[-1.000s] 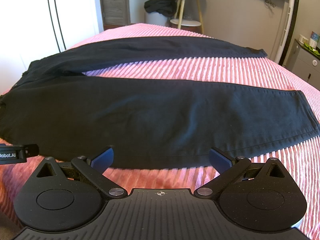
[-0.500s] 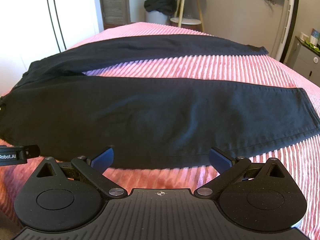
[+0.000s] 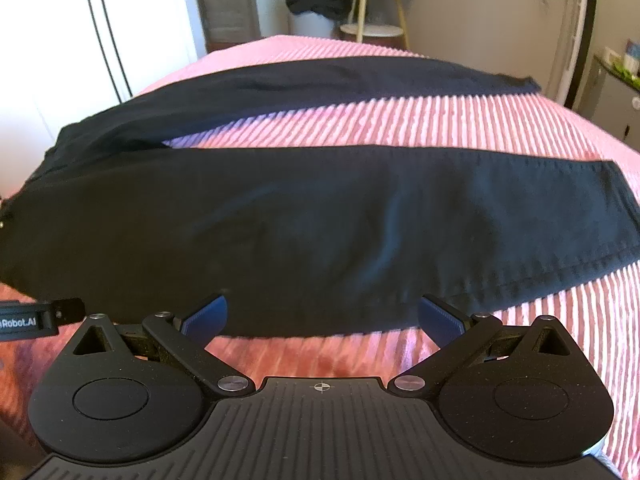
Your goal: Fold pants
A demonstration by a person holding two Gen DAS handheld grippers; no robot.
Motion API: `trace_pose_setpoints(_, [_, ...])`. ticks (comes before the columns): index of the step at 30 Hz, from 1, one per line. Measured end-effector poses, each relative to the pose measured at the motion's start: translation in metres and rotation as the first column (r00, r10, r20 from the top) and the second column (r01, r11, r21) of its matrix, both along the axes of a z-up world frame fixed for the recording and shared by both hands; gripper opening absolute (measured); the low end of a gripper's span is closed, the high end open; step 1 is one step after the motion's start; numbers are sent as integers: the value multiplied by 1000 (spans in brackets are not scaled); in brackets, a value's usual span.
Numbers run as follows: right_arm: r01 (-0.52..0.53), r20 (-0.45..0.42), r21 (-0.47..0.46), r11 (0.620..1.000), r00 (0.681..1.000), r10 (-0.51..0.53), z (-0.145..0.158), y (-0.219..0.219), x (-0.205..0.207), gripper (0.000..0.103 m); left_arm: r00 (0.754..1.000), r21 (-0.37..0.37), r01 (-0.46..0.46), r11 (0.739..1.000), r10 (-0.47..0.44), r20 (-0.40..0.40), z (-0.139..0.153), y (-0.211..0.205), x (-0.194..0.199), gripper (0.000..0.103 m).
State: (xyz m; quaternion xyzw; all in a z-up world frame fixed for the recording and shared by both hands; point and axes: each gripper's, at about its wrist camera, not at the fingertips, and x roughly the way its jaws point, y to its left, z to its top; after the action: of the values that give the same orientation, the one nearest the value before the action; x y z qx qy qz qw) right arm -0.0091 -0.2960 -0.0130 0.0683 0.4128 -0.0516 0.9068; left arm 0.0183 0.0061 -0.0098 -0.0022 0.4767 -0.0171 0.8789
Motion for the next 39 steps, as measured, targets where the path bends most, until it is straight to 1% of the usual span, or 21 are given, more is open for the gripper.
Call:
trace_pose_setpoints(4, [68, 7, 114, 991, 998, -69, 3, -32, 13, 103, 999, -29, -23, 999, 22, -42, 3, 5, 13, 99])
trace_pose_setpoints(7, [177, -47, 159, 971, 984, -171, -4, -70, 37, 103, 997, -10, -79, 997, 79, 6, 15, 10, 35, 99])
trace_pose_setpoints(10, [271, -116, 204, 941, 961, -252, -20, -106, 55, 103, 989, -16, -129, 992, 130, 71, 29, 13, 69, 99])
trace_pose_setpoints(12, [312, -152, 262, 913, 948, -280, -33, -125, 60, 103, 974, -26, -195, 980, 197, 112, 33, 18, 96, 99])
trace_pose_setpoints(16, [340, -140, 339, 877, 940, -310, -42, -137, 54, 103, 926, -54, -347, 936, 352, 135, 22, 33, 147, 99])
trace_pose_setpoints(18, [350, -139, 376, 858, 937, -322, -45, -144, 50, 103, 891, -18, -413, 911, 408, 199, 11, 38, 158, 99])
trace_pose_setpoints(19, [346, -144, 390, 853, 938, -315, -46, -147, 49, 103, 864, 6, -449, 893, 433, 255, 5, 43, 159, 99])
trace_pose_setpoints(20, [327, -170, 390, 861, 944, -282, -43, -149, 55, 103, 842, 27, -476, 879, 447, 304, 1, 48, 159, 99])
trace_pose_setpoints(21, [291, -221, 370, 882, 950, -221, -38, -151, 64, 103, 816, 46, -506, 861, 460, 351, -4, 54, 160, 99])
trace_pose_setpoints(22, [285, -268, 359, 889, 944, -194, -30, -151, 73, 103, 795, 51, -528, 848, 472, 382, -7, 61, 160, 99])
trace_pose_setpoints(23, [295, -283, 364, 883, 939, -196, -19, -156, 83, 103, 773, 40, -552, 833, 493, 401, -10, 69, 162, 99])
trace_pose_setpoints(25, [292, -187, 388, 874, 954, -236, 13, -167, 112, 103, 719, -16, -600, 800, 549, 426, -12, 79, 164, 99])
trace_pose_setpoints(28, [285, -33, 376, 882, 955, -295, 53, -181, 192, 103, 620, -110, -643, 757, 600, 505, -16, 90, 159, 99])
trace_pose_setpoints(29, [288, -7, 368, 884, 952, -307, 59, -185, 225, 103, 598, -128, -647, 752, 605, 526, -19, 93, 158, 99])
trace_pose_setpoints(30, [315, -8, 352, 881, 942, -334, 60, -189, 256, 103, 590, -134, -650, 748, 608, 531, -22, 94, 158, 99])
trace_pose_setpoints(32, [378, -33, 292, 878, 922, -386, 59, -194, 324, 102, 594, -141, -657, 740, 624, 509, -31, 100, 162, 99])
trace_pose_setpoints(33, [390, -22, 254, 885, 917, -398, 58, -196, 349, 93, 600, -145, -663, 734, 638, 484, -38, 104, 165, 99])
trace_pose_setpoints(34, [414, -15, 211, 885, 907, -421, 53, -196, 374, 79, 607, -148, -676, 722, 660, 444, -45, 108, 169, 99])
trace_pose_setpoints(35, [449, -28, 169, 877, 892, -451, 48, -198, 398, 75, 613, -147, -691, 708, 681, 401, -52, 113, 173, 99])
trace_pose_setpoints(36, [494, -51, 135, 859, 869, -492, 39, -202, 419, 75, 620, -144, -694, 705, 688, 378, -57, 115, 175, 99])
trace_pose_setpoints(39, [598, -98, 98, 796, 801, -590, 13, -212, 457, 74, 627, -84, -700, 709, 668, 401, -58, 108, 181, 99])
